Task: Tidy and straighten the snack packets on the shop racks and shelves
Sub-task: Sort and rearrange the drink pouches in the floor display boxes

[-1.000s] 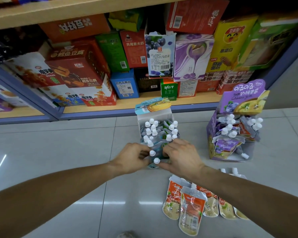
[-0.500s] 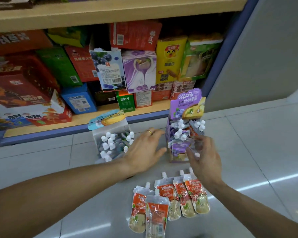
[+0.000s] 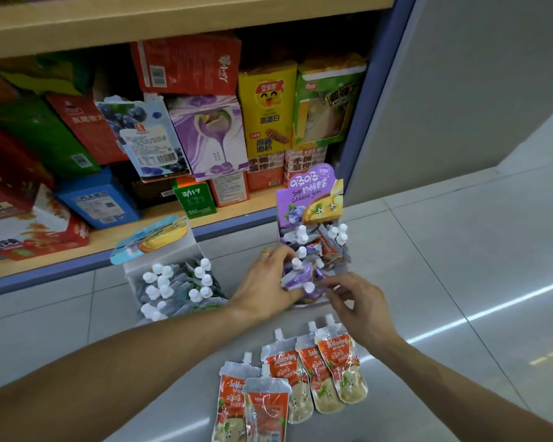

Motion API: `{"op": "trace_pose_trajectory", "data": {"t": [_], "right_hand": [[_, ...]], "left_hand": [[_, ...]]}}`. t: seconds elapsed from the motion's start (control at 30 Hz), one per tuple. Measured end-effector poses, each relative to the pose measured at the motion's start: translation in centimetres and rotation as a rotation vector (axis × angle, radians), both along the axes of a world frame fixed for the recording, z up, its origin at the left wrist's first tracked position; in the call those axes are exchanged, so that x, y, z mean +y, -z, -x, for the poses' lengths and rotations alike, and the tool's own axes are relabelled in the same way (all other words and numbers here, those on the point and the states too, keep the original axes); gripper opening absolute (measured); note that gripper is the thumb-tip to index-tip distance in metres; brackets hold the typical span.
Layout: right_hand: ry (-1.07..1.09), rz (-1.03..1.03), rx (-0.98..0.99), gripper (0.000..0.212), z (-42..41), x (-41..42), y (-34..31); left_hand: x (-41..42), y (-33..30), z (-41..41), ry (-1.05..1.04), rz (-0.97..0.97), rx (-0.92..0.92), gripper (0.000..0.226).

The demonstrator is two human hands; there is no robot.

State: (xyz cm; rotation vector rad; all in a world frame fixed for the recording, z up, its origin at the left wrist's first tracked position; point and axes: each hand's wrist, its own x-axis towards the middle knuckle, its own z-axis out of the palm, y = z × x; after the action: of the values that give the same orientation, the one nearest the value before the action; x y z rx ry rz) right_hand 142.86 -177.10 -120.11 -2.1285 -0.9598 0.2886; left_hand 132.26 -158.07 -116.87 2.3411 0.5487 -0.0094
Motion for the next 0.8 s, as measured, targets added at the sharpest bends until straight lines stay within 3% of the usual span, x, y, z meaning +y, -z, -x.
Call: {"op": "trace_pose_trajectory", "data": {"t": [0.1,0.2,0.47,0.53,0.67,0.8], "right_hand": [[0.033,0.077,0.103,0.037,-0.1,-0.5,0.5],[0.178,0.278,-0.029,0.034,-1.0,-0.5,1.0],[0.017,0.793,-0.226,0.024,-2.8,3.5,1.2],[0.008,0.763,-0.253,0.019,-2.8,3.5,0.8],[0.106,0.416,-0.278,0.013,-2.9,2.1,-0.1],[-0.014,0.235,-0.285,0.007,-3.5,1.2,-1.4]], "left_hand": [[-0.7,0.3,0.4,0.084,-0.095,-0.007,0.043],[-1.3,0.5,0.5,0.1,-0.124,-0.001,0.024],[-1.8,-0.1,0.7,0.092,-0.173,-0.006,0.03],[-1.9,0.0,0.7,0.071,-0.157,-0.004,0.037],[-1.5,0.5,0.7,0.043,-0.143,-0.001,0.041],[-1.3,0.9,1.0,0.046,-0.127,-0.03,0.04]]}}
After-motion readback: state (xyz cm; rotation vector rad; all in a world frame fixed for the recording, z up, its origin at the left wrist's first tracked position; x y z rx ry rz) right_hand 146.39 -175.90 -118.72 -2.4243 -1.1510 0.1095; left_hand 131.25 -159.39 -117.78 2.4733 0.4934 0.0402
